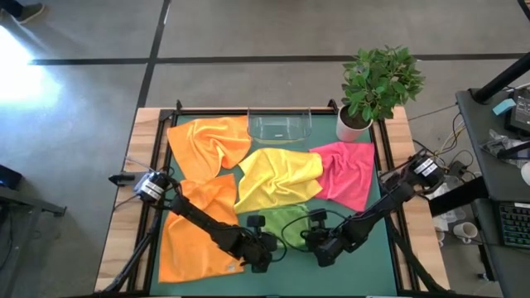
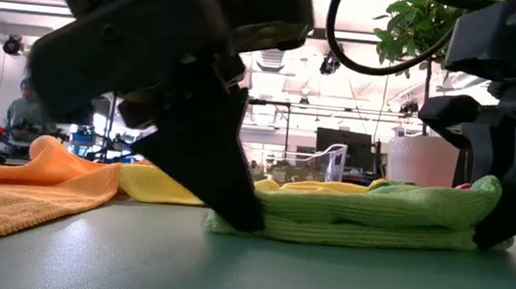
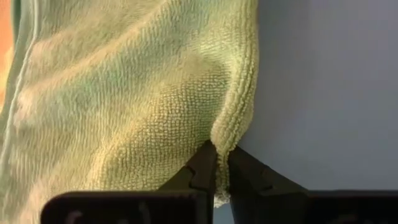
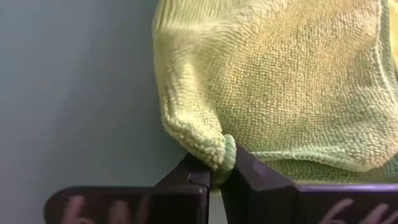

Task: Fold microfiber towels
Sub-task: Put the folded green towel into the transparent bin

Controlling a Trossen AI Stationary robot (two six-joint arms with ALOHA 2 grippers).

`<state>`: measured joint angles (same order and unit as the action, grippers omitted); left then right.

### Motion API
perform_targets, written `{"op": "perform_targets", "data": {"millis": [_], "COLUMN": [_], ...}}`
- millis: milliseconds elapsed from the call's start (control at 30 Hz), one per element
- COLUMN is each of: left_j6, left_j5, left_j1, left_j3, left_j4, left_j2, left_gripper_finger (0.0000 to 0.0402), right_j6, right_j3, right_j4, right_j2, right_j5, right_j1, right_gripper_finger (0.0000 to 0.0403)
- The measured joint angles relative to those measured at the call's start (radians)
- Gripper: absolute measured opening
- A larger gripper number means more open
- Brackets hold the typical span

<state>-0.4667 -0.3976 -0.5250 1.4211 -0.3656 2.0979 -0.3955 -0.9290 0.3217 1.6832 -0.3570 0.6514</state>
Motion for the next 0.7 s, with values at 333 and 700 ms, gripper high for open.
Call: {"op": "perform_targets", "data": {"millis": [333,700], "left_j6": [-0.001,0.004], "left_j5": [0.109,0.081], "left_j1": [0.024,0.069], "left_j3": [0.087,0.14], "left_j4": [0.009,-0.187], "left_j2": [-0.01,-0.147], "left_gripper_finger": [0.0013,0.0013], "right_j6": [-0.041,-0.077], "right_j3": [-0.049,-0.158], "right_j4": [0.094,0.304], "right_j2": [-0.107,-0.159], "right_j5": [0.033,0.014], "right_j1": [0.005,0.002], "right_gripper_finger": [0.0009,0.0009]}}
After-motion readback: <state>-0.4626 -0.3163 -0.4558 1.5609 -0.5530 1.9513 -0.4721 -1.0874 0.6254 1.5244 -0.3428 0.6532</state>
